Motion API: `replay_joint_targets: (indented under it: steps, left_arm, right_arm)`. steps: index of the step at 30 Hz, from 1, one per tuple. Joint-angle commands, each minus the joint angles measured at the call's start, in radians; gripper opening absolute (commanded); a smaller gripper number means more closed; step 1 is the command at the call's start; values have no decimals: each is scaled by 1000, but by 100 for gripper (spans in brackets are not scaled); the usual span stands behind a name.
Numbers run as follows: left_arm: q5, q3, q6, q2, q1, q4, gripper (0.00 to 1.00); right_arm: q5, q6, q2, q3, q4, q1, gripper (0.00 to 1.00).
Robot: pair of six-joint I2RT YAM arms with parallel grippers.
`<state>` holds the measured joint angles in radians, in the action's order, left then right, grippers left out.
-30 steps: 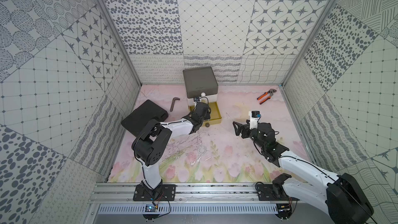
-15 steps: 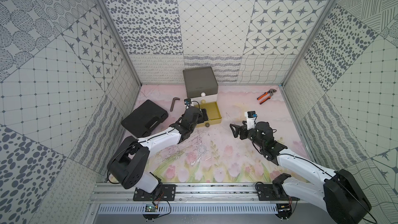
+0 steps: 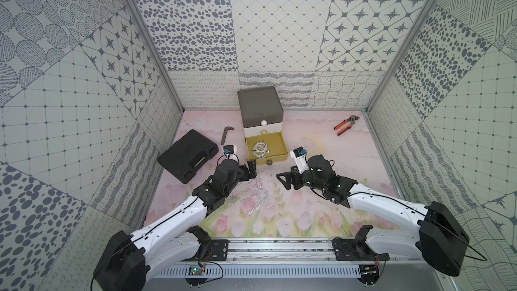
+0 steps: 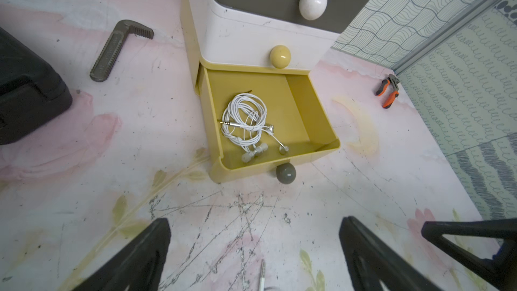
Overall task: Place the wired earphones into the drawer by color
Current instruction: Pick up the wired earphones from the center of the board.
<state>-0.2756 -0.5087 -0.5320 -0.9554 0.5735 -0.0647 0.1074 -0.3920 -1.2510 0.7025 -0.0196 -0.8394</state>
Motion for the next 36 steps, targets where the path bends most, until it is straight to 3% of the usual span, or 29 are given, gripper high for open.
replay_joint_targets:
  steps: [1,3,11,23,36]
  left_arm:
    - [32,116,127,130,-9,-6,99]
    - [15,176,118,191,-8,-41,99]
    - [-18,177,153,296,-9,18,99]
    - [-33,216,152,397,-9,12,99]
    - [-40,217,154,397,-9,13,99]
  right_arm:
    - [-71,-38,-70,67,-125,-73,91]
    - [-93,-60,-116,105,-145,-116,90]
    - [-175,-111,-294,250,-230,-229,86]
    - [-248,-152,-426,347,-315,-246,80]
    - [-267,-130,-562,432,-343,-248,51]
